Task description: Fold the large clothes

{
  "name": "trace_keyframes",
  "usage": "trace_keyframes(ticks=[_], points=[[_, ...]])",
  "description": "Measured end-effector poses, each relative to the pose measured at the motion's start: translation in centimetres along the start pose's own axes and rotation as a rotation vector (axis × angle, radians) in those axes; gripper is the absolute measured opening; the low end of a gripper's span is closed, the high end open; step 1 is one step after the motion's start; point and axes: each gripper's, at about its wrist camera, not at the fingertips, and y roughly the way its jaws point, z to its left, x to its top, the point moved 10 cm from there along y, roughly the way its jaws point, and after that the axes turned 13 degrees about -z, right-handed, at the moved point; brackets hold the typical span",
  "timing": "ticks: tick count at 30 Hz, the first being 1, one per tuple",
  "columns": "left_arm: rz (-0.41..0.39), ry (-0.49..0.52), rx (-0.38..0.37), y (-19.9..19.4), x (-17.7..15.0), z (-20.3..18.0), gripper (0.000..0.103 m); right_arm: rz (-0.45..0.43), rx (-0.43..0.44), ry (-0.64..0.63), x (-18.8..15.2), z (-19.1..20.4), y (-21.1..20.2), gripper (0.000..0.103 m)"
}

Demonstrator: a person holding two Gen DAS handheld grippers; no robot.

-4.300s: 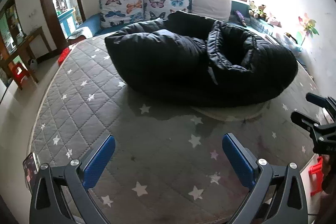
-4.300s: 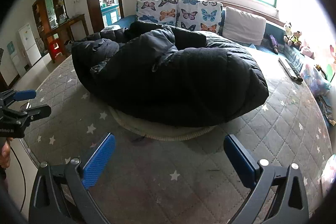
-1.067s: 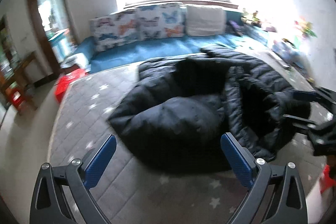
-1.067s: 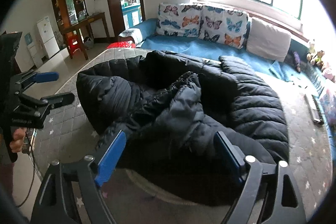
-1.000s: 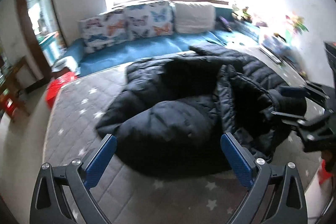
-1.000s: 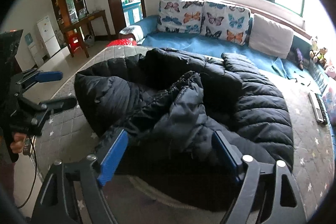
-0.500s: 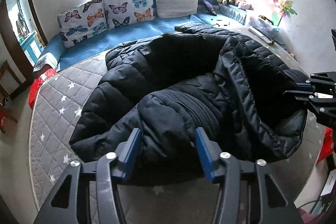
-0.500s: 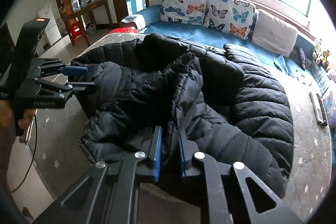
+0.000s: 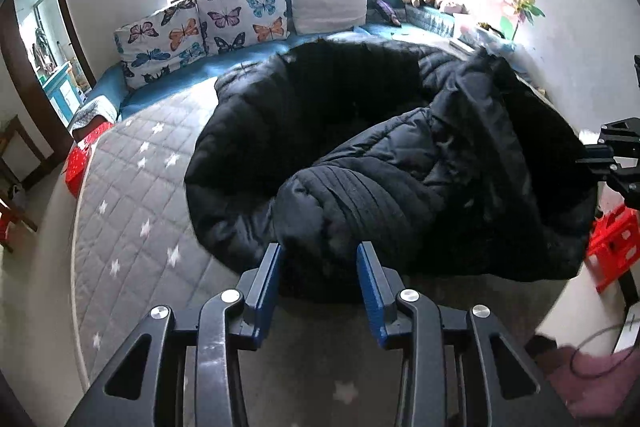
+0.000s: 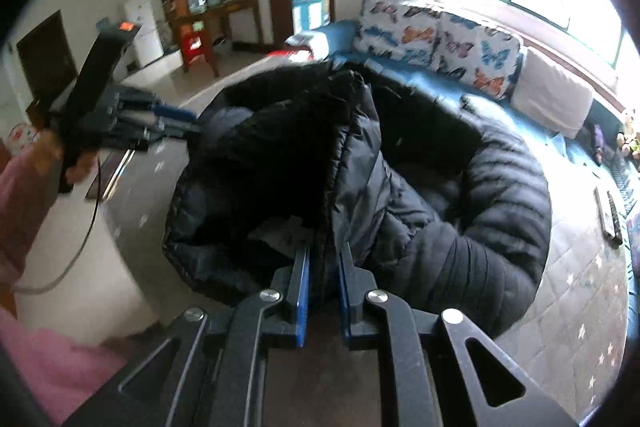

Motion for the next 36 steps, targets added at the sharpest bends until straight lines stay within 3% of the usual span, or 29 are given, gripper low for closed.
trace_keyframes(ticks=[3,7,10,12,14,15,18,22,30,33,36], points=[[0.02,0.001,-0.016,-2.1,-2.2,-0.5,0.041,0.076,0.057,0.013,-2.9,1.1,0.0,0.014],[0.015,0.002,-0.007,-3.8,-2.1,-0.7,0.043,0.162,0.064,0.011,-6.1,1.7,0.4,0.014],[0.003,-0.02,-0.006,-3.6,-1.1,-0.6,0.062,0.188,0.051,0.03,-6.1,1.0,-0.3,0.015],[0.001,-0.021,-0.009,-2.8,-0.1,-1.1,0.066,0.176,0.037,0.052,-5.1,0.2,-0.5,0.027],[0.001,-0.029,-0.015,-1.0,1.4,-1.4,0.066,0.13,0.003,0.075,-3.7,-1.0,-0.8,0.073],[0.005,-0.04,-0.026,-0.1,1.8,-1.8,0.066,0.098,-0.026,0.074,-3.1,-1.7,-0.9,0.079],[0.034,-0.074,-0.054,3.2,3.0,-2.6,0.066,0.053,-0.072,0.082,-0.9,-3.8,0.5,0.079],[0.112,-0.097,-0.1,7.2,2.2,-4.5,0.066,0.072,-0.096,0.133,-0.6,-6.0,3.8,0.079],[0.246,-0.011,-0.124,10.5,-4.3,-7.8,0.066,0.22,-0.107,0.147,-6.9,-7.5,7.4,0.079],[0.257,-0.027,-0.136,10.1,-3.6,-7.6,0.066,0.217,-0.092,0.182,-8.0,-7.7,7.8,0.08],[0.206,-0.024,-0.144,9.1,-0.2,-7.3,0.066,0.227,-0.071,0.192,-7.8,-7.6,7.8,0.084]])
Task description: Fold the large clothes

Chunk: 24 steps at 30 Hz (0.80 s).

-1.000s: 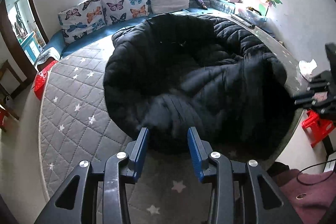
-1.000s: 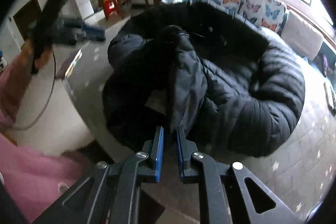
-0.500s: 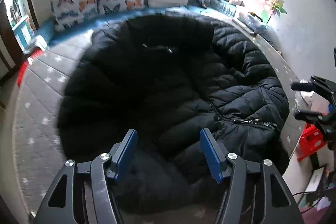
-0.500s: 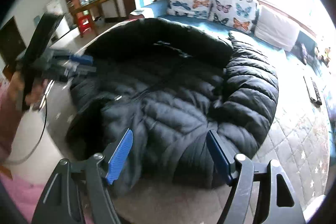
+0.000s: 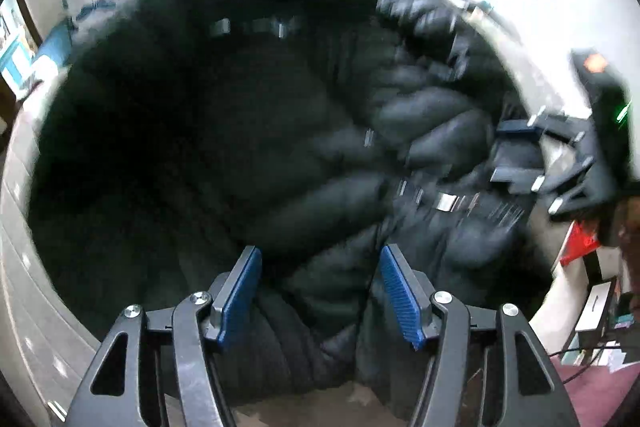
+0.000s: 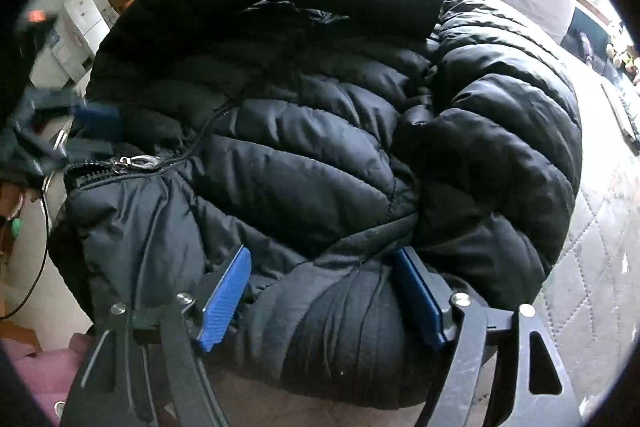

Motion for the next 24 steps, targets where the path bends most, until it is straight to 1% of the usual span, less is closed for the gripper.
trace_keyframes(ticks=[2,5,10,11,13,15,17,19,21,23,24], points=[[-0.043,0.008,-0.003,-0.9,2.8,0.0,0.066,0.009,0.008,-0.009,0.0,0.1,0.2,0.087],[-0.042,-0.027,-0.032,-0.3,6.3,0.4,0.066,0.013,0.011,-0.026,0.0,0.4,0.5,0.092],[-0.01,-0.081,-0.028,3.9,11.6,1.4,0.066,0.02,0.013,-0.04,0.5,0.8,1.2,0.094],[-0.003,-0.064,-0.035,5.1,12.5,1.1,0.066,0.023,0.018,-0.036,0.6,0.8,1.2,0.094],[0.008,-0.039,-0.009,7.3,14.1,1.0,0.066,0.032,0.028,-0.019,1.0,0.9,1.1,0.093],[0.006,-0.033,0.012,9.1,15.4,1.3,0.066,0.026,0.045,-0.004,2.2,0.7,0.6,0.093],[-0.01,-0.045,0.065,10.6,16.6,2.6,0.066,0.004,0.054,-0.009,3.8,0.2,-0.2,0.093],[-0.037,-0.057,0.189,11.2,18.0,5.2,0.066,-0.013,0.038,-0.021,5.6,-0.9,-0.7,0.093],[-0.072,-0.085,0.254,10.5,18.9,7.4,0.066,-0.027,0.015,-0.033,7.5,-2.3,-0.8,0.093],[-0.132,-0.136,0.322,8.8,20.3,10.5,0.066,-0.038,-0.003,-0.031,9.1,-3.6,-0.7,0.093],[-0.166,-0.153,0.374,7.6,20.9,12.1,0.066,-0.046,-0.022,-0.032,10.3,-4.6,-0.5,0.093]])
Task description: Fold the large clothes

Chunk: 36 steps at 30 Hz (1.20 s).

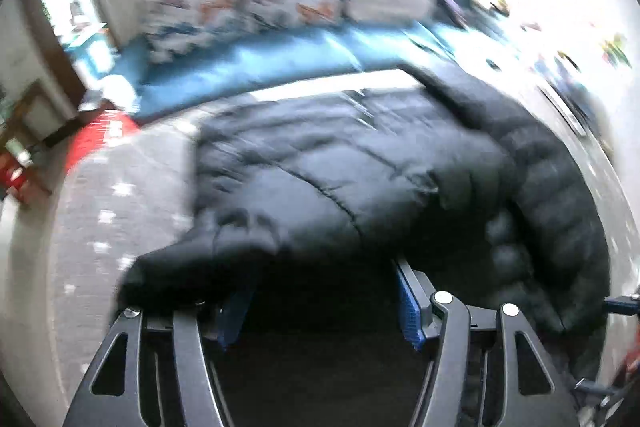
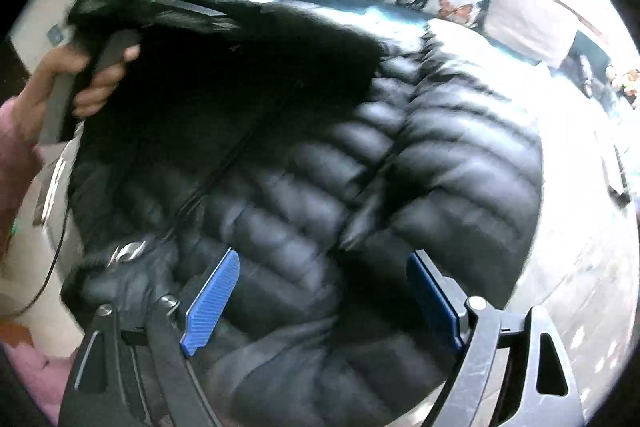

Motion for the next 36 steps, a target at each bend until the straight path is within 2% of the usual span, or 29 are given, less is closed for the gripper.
trace_keyframes(ticks=[4,6,8,10,11,12,13,15,18,19,21,23,26,28,33,36], points=[[-0.125,-0.061,0.17,-2.6,2.9,7.7,0.066,-0.031,-0.053,-0.01,3.9,-3.0,1.9,0.093],[-0.156,-0.096,0.248,-3.7,3.4,11.6,0.067,-0.041,-0.056,-0.009,4.9,-3.9,3.0,0.093],[-0.184,-0.128,0.365,-5.0,3.5,16.7,0.067,-0.036,-0.058,-0.007,5.7,-4.7,4.2,0.093],[-0.179,-0.191,0.462,-5.8,2.7,22.4,0.067,-0.03,-0.064,-0.011,6.7,-5.2,5.9,0.093],[-0.154,-0.237,0.483,-5.9,1.9,24.7,0.067,-0.035,-0.086,-0.021,6.9,-5.2,6.2,0.093],[-0.137,-0.284,0.47,-6.1,1.2,26.3,0.067,-0.046,-0.103,-0.015,7.5,-5.7,6.2,0.093],[-0.134,-0.338,0.4,-6.2,0.6,27.4,0.067,-0.06,-0.107,0.018,8.3,-6.5,6.5,0.093],[-0.142,-0.357,0.343,-6.8,0.0,28.4,0.067,-0.06,-0.108,0.064,9.2,-7.7,6.7,0.093],[-0.154,-0.286,0.243,-7.6,0.0,26.3,0.067,-0.041,-0.17,0.062,10.2,-9.6,7.7,0.093],[-0.156,-0.239,0.183,-7.8,0.5,24.5,0.068,-0.03,-0.186,0.058,10.3,-10.0,8.0,0.093],[-0.153,-0.145,0.109,-8.4,0.8,20.3,0.079,-0.016,-0.208,0.074,10.4,-11.0,8.7,0.093],[-0.166,-0.01,0.069,-8.4,1.6,16.2,0.101,-0.016,-0.222,0.098,10.4,-12.1,9.0,0.093],[-0.205,0.197,0.088,-8.1,2.8,10.0,0.103,-0.009,-0.226,0.127,10.2,-13.4,9.1,0.093],[-0.213,0.356,0.129,-7.0,3.3,6.6,0.103,0.014,-0.23,0.133,10.0,-14.0,9.3,0.093],[-0.153,0.578,0.226,-2.7,3.2,1.3,0.103,0.027,-0.239,0.052,11.3,-13.3,10.3,0.093],[-0.096,0.62,0.264,1.3,2.3,1.0,0.103,0.042,-0.233,0.017,12.0,-12.8,11.9,0.093]])
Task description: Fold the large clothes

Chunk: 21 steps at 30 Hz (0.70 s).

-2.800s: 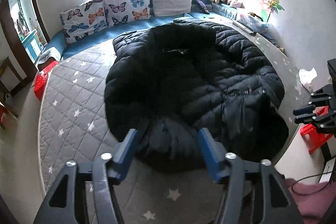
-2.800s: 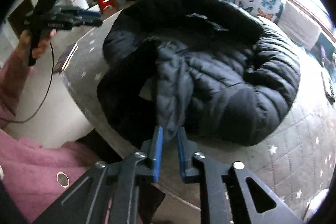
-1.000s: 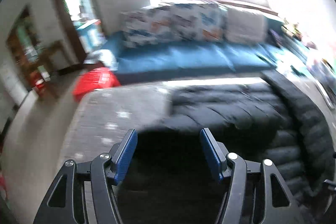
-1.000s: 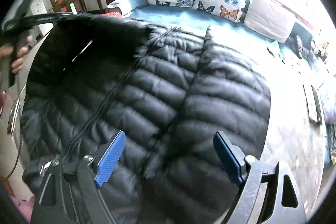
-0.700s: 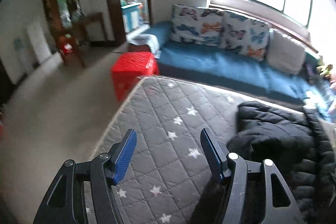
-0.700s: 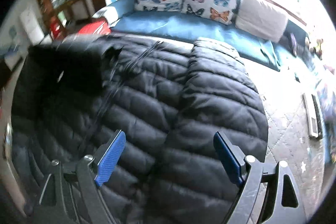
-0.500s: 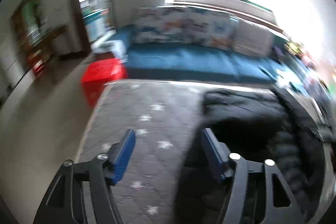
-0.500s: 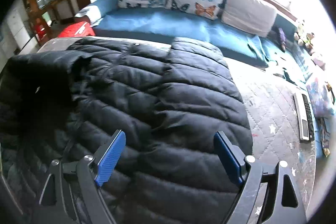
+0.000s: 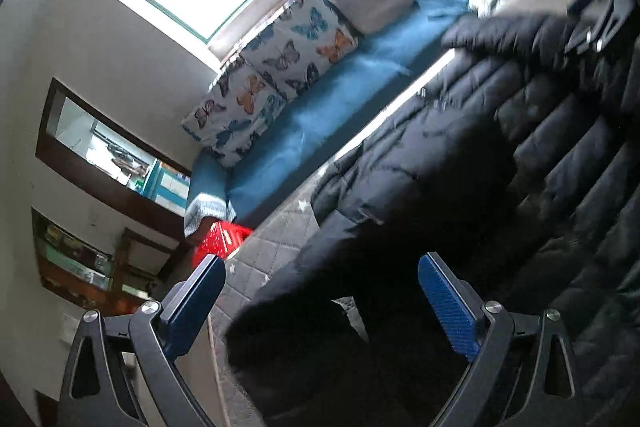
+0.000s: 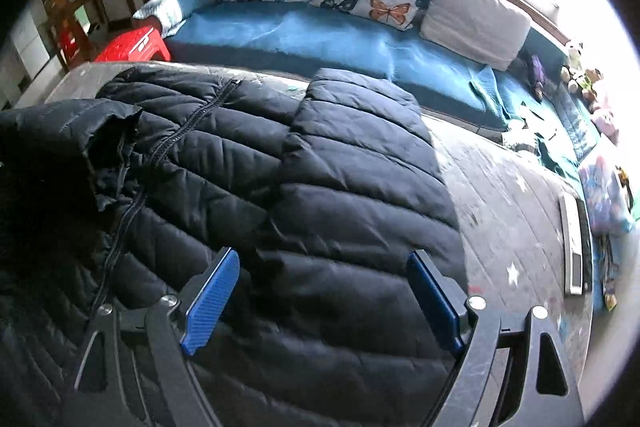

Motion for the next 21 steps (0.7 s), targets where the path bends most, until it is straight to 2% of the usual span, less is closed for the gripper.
trace_keyframes(ticks=[2,3,5,6,7,9,10,12,14,17,21], points=[[0.036,0.018,0.02,2.2,-0.8,-0.4,0.102,0.002,-0.015,-0.032,0.5,0.5,1.2,0.093],[0.054,0.033,0.039,3.2,-1.4,-0.8,0.098,0.015,-0.027,-0.05,0.4,0.7,1.9,0.093],[0.066,0.051,0.054,4.7,-1.9,-1.3,0.07,0.041,-0.075,-0.11,0.1,0.9,3.3,0.093],[0.07,0.039,0.056,5.3,-2.2,-1.3,0.063,0.048,-0.11,-0.139,-0.1,0.8,3.8,0.093],[0.069,0.022,0.061,5.5,-2.5,-1.0,0.048,0.059,-0.145,-0.17,-0.3,0.6,4.1,0.093],[0.064,-0.049,0.056,5.8,-2.9,0.0,0.035,0.066,-0.171,-0.191,-0.8,0.2,4.4,0.089],[0.065,-0.108,0.066,5.7,-3.1,1.3,0.026,0.072,-0.183,-0.186,-1.1,-0.3,4.2,0.08],[0.067,-0.193,0.093,5.5,-4.0,3.9,0.022,0.07,-0.21,-0.164,-1.4,-1.5,3.5,0.068],[0.075,-0.291,0.142,4.7,-5.3,7.5,0.019,0.066,-0.245,-0.134,-1.6,-3.1,2.3,0.047],[0.086,-0.427,0.222,3.2,-8.1,13.0,0.018,0.037,-0.316,-0.06,-2.5,-6.7,-0.9,0.03],[0.137,-0.561,0.287,1.2,-13.2,19.4,0.018,-0.001,-0.42,0.049,-4.8,-11.5,-5.7,0.022]])
